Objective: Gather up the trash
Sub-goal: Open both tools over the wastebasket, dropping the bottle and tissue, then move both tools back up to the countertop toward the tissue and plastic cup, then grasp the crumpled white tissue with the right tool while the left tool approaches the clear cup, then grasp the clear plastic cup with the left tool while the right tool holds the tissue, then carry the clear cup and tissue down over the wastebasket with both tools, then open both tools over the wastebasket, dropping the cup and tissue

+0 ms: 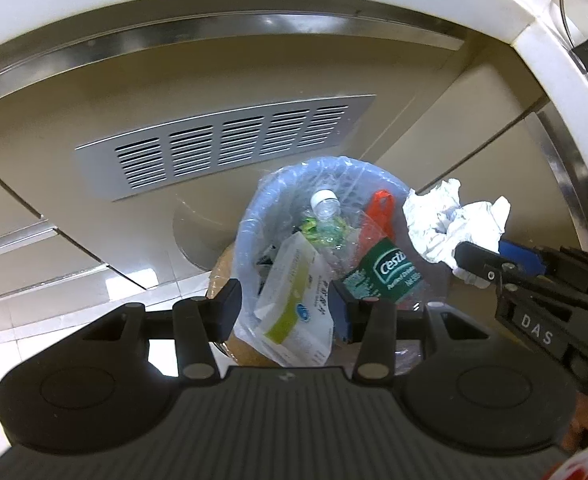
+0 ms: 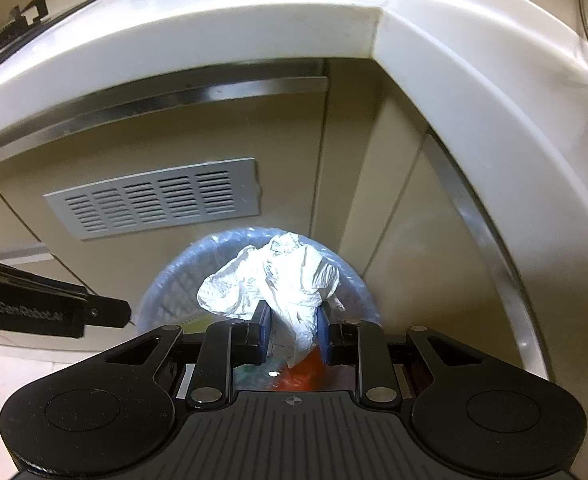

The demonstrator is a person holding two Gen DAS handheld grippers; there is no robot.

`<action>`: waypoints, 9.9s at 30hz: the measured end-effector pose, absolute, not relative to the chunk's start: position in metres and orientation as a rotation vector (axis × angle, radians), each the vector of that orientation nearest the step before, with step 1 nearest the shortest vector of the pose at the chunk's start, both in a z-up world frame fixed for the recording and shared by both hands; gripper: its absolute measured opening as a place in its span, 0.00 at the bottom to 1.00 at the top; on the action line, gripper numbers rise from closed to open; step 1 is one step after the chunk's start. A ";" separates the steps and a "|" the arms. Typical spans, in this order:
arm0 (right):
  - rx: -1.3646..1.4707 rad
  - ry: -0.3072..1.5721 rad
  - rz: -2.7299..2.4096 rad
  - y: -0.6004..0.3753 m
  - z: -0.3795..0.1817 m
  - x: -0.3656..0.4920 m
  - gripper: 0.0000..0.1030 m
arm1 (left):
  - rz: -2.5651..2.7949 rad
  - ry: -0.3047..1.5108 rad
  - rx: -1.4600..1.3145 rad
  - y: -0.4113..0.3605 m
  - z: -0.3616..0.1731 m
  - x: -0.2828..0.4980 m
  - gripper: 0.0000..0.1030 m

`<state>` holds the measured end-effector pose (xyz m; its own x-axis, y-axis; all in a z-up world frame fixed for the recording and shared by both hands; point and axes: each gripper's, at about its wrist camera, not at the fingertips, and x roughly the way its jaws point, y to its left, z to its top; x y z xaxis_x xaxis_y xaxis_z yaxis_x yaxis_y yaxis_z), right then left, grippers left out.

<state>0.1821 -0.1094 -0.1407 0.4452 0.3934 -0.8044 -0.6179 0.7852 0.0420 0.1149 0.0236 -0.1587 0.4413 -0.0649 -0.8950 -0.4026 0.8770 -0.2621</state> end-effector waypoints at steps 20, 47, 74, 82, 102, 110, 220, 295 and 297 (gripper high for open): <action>-0.266 0.880 0.697 -0.084 -0.146 0.192 0.68 | 0.269 1.083 -0.507 0.038 -0.159 0.097 0.45; -0.293 0.883 0.709 -0.101 -0.107 0.166 0.68 | 0.225 0.976 -0.427 0.022 -0.113 0.086 0.57; -0.174 0.735 0.741 -0.139 -0.041 0.163 0.68 | 0.196 0.810 -0.376 0.008 -0.049 0.078 0.71; -0.103 0.633 0.735 -0.145 -0.006 0.197 0.68 | 0.245 0.701 -0.360 0.015 -0.006 0.094 0.77; -0.139 0.582 0.852 -0.145 0.017 0.324 0.69 | 0.392 0.686 -0.284 0.037 0.039 0.181 0.82; -0.179 0.564 0.849 -0.112 0.018 0.363 0.69 | 0.399 0.691 -0.245 0.075 0.042 0.217 0.86; -0.112 0.645 0.400 -0.126 0.011 0.401 0.14 | -0.024 0.698 -0.208 0.117 -0.011 0.419 0.58; -0.275 1.005 0.725 -0.116 -0.096 0.171 0.14 | -0.052 1.144 -0.161 -0.008 -0.116 0.109 0.58; -0.274 1.007 0.715 -0.115 -0.097 0.172 0.14 | -0.057 1.149 -0.156 -0.008 -0.121 0.110 0.58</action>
<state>0.1721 -0.1154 -0.0967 0.3338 0.4185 -0.8446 -0.6598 0.7437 0.1078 0.1103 -0.0080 -0.1209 0.4091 -0.1254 -0.9038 -0.0351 0.9876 -0.1529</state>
